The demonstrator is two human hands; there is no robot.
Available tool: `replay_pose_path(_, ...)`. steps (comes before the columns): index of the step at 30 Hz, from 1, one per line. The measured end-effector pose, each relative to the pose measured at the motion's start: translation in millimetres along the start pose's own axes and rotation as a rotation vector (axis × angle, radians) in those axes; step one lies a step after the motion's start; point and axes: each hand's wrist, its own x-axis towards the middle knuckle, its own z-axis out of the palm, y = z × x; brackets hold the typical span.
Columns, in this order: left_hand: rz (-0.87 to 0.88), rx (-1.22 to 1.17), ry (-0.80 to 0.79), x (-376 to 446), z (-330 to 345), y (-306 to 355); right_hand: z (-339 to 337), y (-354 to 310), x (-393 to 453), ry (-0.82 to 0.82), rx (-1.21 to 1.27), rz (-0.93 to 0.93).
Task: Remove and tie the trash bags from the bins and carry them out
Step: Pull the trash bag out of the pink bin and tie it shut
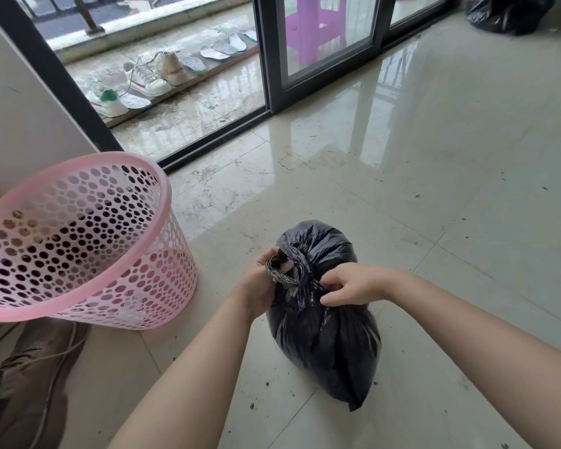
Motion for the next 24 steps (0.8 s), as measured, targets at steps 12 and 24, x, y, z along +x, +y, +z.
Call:
replay_pose_path(12, 0.178, 0.248, 0.058, 3.5, 2.7, -5.0, -24.7, -6.0, 13.4, 0.396, 0.216, -0.107)
replay_pose_path(24, 0.389, 0.573, 0.094, -0.8, 14.0, -2.6, -27.0, -2.7, 14.3, 0.114, 0.132, -0.084)
